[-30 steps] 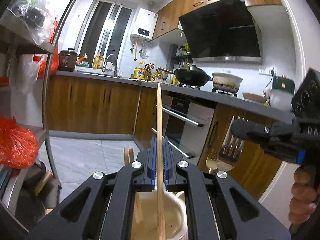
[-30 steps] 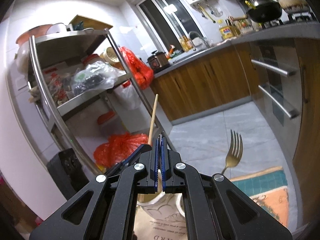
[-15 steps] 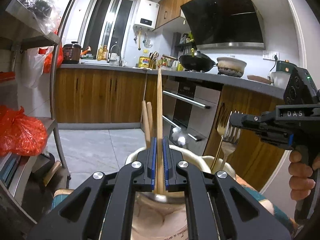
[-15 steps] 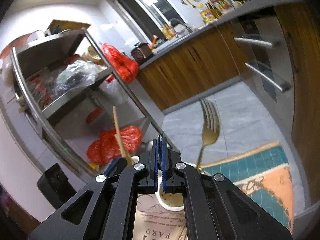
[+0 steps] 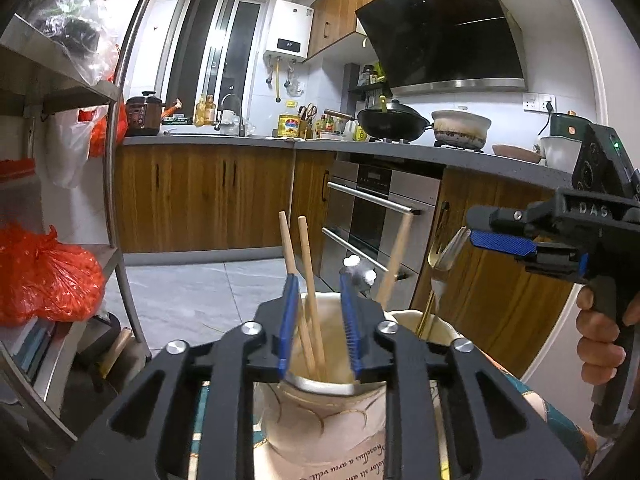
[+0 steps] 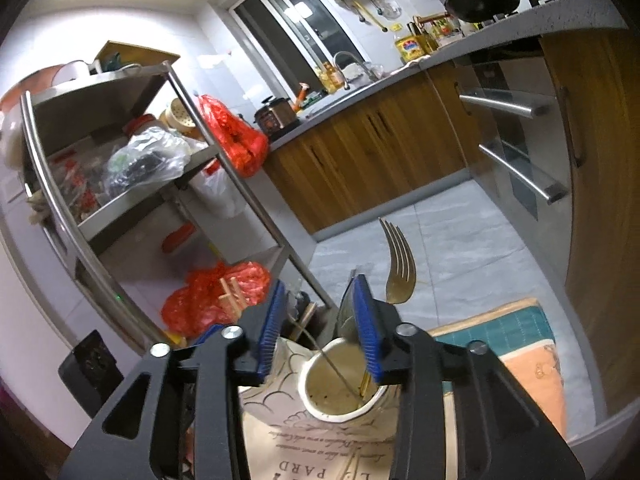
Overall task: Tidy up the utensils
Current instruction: 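Open the right tool to drop the fork while the left tool releases the chopstick into the tall cup, then move both open tools back down to the utensils on the cloth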
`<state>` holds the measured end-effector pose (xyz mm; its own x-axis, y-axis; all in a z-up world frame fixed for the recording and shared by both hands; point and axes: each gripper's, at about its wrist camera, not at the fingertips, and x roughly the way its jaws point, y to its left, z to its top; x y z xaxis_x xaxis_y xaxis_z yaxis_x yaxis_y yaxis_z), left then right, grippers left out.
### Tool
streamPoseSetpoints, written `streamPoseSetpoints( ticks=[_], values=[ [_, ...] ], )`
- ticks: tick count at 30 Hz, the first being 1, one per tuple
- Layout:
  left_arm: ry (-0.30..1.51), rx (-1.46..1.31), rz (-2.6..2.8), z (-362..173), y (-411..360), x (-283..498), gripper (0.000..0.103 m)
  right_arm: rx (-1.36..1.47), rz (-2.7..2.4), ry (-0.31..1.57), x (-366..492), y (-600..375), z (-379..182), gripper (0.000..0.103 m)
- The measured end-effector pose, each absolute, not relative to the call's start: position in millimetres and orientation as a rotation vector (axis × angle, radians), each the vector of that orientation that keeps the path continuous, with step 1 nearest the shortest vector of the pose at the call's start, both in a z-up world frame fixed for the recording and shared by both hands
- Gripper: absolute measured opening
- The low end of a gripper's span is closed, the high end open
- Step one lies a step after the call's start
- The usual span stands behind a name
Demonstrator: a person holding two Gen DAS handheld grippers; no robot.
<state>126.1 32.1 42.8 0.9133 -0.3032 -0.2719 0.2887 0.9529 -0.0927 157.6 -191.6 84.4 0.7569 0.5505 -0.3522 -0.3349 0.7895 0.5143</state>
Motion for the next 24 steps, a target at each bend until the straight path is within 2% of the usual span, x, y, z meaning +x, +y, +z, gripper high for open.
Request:
streamPoseSetpoints(
  ticks=[1,3,4,8,10,14,24],
  values=[
    [0.289,-0.048,-0.303,44,32,124,0.031,0.437,0.497,0.505,154,-193,87,0.052],
    [0.291,-0.046,-0.302,48,33,118,0.046,0.428,0.500,0.490,148,-195,91,0.072],
    [0.289,-0.045,-0.299,49,34,115,0.057,0.417,0.502,0.477,143,-197,94,0.080],
    [0.282,-0.047,-0.292,56,36,97,0.078,0.373,0.498,0.436,125,-201,100,0.093],
    [0.287,-0.055,-0.290,59,38,89,0.085,0.345,0.485,0.421,114,-203,102,0.096],
    [0.301,-0.060,-0.289,63,42,71,0.094,0.293,0.440,0.404,95,-207,100,0.098],
    [0.364,-0.041,-0.273,62,41,36,0.097,0.204,0.293,0.420,66,-223,74,0.098]
  ],
)
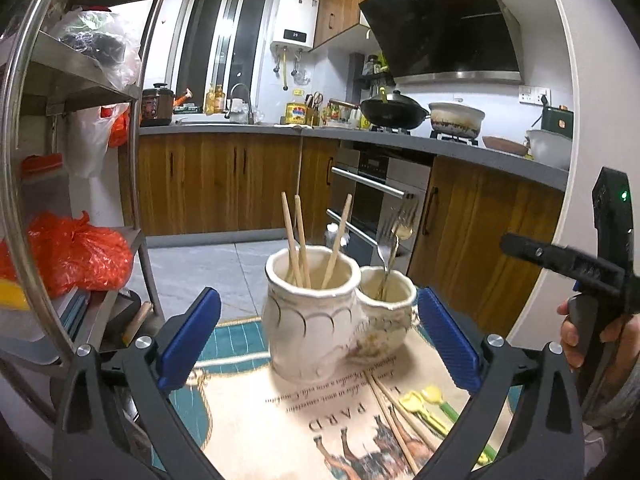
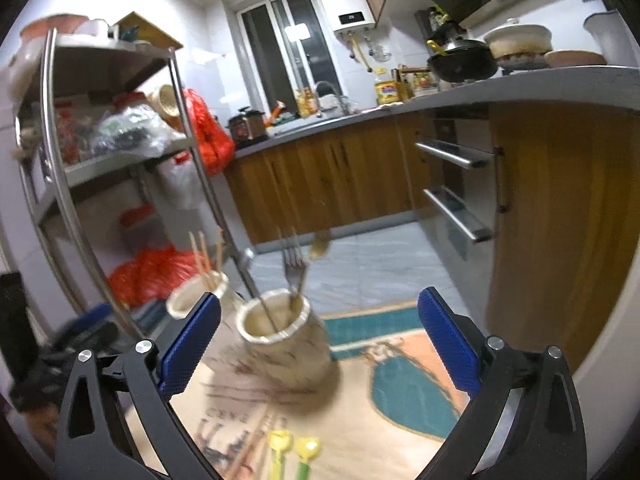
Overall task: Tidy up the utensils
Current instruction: 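Move both open tools back down to the utensils on the cloth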
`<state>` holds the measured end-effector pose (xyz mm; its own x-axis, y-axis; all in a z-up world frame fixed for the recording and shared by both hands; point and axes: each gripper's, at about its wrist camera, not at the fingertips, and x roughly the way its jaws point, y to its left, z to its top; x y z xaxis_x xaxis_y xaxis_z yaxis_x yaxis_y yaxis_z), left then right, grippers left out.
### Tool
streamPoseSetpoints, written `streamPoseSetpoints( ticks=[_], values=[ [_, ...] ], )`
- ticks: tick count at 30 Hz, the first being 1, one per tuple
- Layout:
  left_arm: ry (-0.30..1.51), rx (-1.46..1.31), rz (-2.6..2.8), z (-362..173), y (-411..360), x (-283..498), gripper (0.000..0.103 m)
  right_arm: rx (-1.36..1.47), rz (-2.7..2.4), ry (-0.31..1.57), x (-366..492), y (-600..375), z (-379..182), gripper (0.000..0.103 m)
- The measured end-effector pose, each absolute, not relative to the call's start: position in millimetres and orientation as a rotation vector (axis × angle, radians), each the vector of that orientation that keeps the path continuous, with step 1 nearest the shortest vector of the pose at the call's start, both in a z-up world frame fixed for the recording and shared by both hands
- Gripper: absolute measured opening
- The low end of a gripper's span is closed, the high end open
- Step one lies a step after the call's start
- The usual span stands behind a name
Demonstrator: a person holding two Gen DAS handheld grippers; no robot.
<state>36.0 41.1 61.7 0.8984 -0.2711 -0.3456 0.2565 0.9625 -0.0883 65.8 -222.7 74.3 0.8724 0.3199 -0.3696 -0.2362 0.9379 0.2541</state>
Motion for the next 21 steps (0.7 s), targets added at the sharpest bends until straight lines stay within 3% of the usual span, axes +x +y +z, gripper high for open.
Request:
streamPoseSetpoints(
  ticks=[14,21],
  values=[
    [0.485,-0.039,-0.284,29,34,19,0.097,-0.010,0.090,0.542,37,-221,15,0.098],
    [0.607,-0.028,-0.296,-1,18,17,0.097,0.021,0.115,0.622,29,-235,-6,0.098]
  ],
)
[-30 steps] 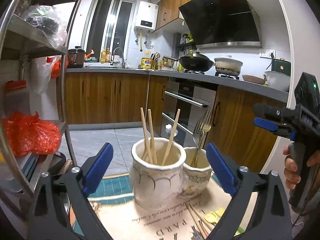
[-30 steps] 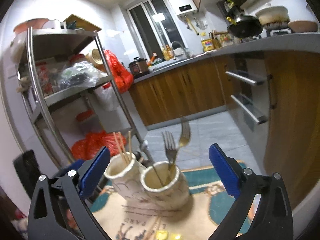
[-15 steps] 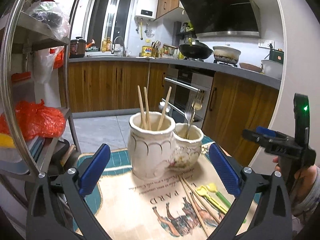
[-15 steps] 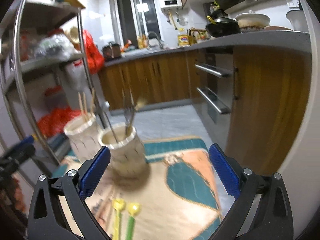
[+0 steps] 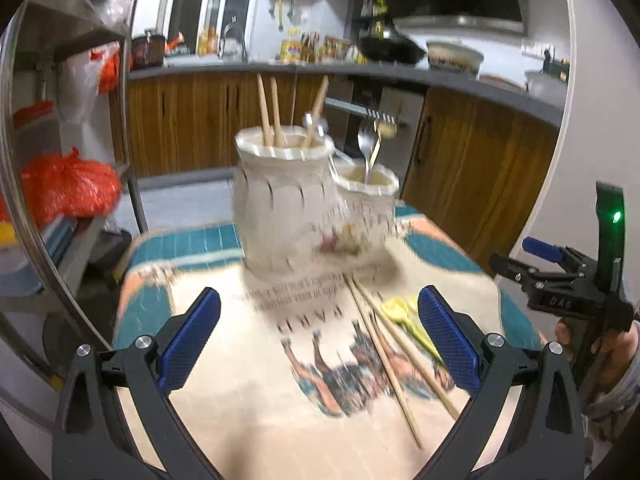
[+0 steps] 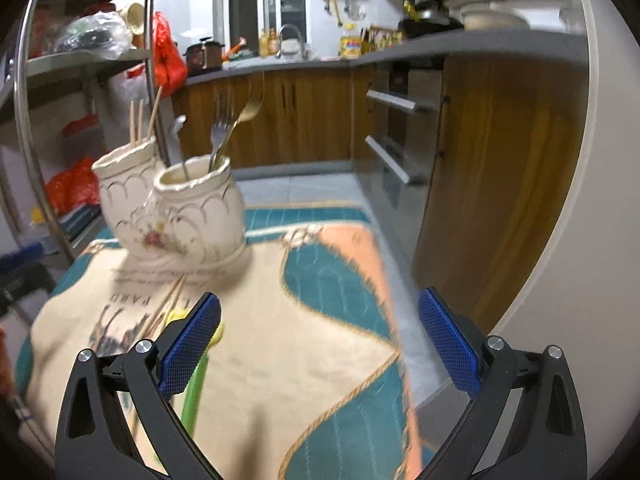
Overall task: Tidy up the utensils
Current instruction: 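Move both open tools back down to the utensils on the cloth, then grasp the green-handled spoon with the right tool while the left tool grasps a chopstick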
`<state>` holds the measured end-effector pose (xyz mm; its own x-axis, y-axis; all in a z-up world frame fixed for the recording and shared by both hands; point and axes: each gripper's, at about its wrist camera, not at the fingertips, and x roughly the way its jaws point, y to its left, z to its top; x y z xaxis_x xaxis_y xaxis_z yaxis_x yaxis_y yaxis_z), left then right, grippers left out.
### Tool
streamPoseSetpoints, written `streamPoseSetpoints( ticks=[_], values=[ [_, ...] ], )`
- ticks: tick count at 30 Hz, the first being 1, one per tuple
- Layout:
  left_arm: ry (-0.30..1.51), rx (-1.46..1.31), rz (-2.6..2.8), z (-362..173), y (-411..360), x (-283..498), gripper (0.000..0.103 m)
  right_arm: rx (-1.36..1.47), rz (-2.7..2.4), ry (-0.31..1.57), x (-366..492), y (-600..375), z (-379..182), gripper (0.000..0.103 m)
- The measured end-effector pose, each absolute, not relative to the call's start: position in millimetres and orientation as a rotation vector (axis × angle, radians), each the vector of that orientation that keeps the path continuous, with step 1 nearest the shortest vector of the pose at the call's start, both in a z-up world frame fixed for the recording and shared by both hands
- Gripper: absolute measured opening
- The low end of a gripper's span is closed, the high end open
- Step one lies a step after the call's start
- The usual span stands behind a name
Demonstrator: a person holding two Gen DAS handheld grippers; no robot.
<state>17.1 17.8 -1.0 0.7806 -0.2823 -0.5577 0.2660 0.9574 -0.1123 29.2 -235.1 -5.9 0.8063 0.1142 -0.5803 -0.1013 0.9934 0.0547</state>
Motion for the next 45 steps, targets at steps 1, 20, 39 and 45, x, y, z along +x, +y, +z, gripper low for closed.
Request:
streamPoseSetpoints(
  ticks=[1,20,39,45],
  values=[
    [0.631,-0.023,-0.303,-6,14,17,0.097,0.040,0.129,0.641,28,-238,-9,0.098],
    [0.841,0.148,-0.361,-53,-31,19,0.079,-0.037,0.270,0.818,25,-206,-35,0.098],
    [0.874,0.206,-0.436,-54,-43,12,0.029,-0.091,0.380,0.943,37,-165,-43,0.027],
    [0.891,0.216,-0.435,-54,-41,20,0.015,-0.097,0.385,0.953,41,-164,-44,0.020]
  ],
)
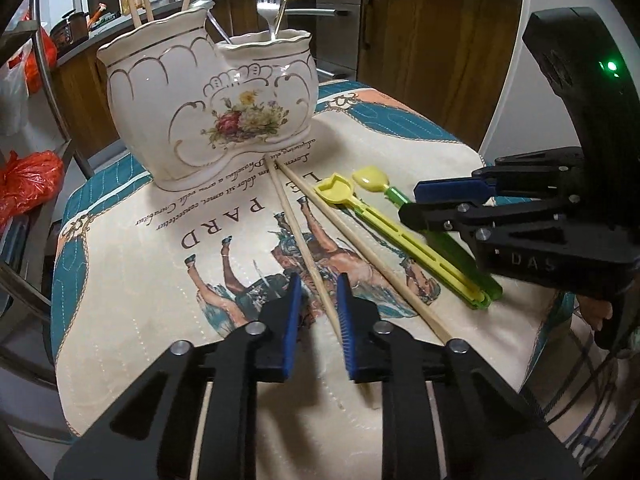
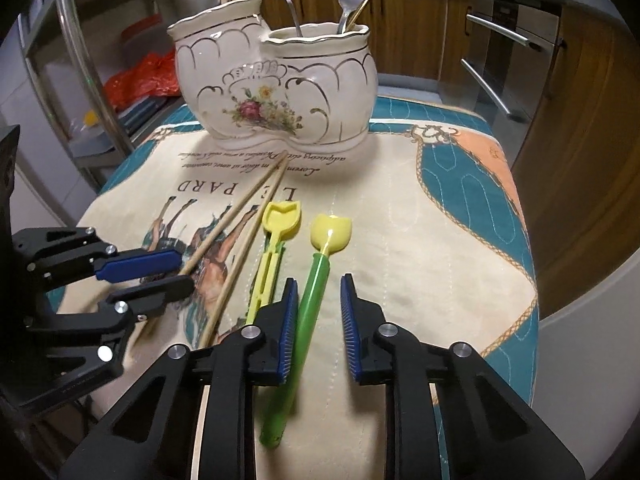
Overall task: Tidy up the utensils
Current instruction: 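Grasp the green-handled spoon with the right tool while the left tool grasps a chopstick, then carry the green spoon over the short cup while the left tool carries the chopstick over the tall cup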
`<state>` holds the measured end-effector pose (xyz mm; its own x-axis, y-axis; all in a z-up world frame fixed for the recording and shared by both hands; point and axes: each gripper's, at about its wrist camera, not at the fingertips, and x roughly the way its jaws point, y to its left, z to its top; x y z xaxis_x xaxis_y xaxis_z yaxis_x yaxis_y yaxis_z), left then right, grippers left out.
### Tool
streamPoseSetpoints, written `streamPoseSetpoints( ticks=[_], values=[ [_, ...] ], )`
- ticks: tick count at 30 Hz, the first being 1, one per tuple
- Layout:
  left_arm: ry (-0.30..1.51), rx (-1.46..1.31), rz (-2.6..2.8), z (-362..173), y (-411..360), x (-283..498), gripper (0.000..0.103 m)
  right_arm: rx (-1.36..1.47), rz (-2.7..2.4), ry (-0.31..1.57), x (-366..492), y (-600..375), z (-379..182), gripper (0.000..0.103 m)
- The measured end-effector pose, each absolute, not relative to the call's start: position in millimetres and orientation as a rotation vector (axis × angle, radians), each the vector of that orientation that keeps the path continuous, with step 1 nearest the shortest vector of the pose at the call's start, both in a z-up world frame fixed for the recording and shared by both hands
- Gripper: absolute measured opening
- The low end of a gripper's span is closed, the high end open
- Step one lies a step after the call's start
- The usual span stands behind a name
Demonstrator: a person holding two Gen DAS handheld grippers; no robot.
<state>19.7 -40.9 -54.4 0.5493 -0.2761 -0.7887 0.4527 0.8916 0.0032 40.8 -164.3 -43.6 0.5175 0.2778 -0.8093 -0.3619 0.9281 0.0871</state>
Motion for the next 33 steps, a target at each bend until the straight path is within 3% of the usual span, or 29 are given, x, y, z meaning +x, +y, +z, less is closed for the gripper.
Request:
streamPoseSetpoints(
  ticks=[3,18,25,33],
  values=[
    [0.906,0.215,-0.443,-53,-35,20,0.010,-0.092,0.390,0.957,47,-167,-44,0.011],
    [0.930,0.160,-0.348,-53,-18,27,0.011,-0.074,0.383,0.966,58,-168,-45,0.014],
    [0.899,0.157,-0.357,-52,-13,25,0.005,-0.043,0.386,0.933,55,-175,-41,0.010],
    [0.733,0.136,-0.420,-20,6,12,0.005,0.025,0.424,0.767,39,-192,-10,0.010]
  ],
)
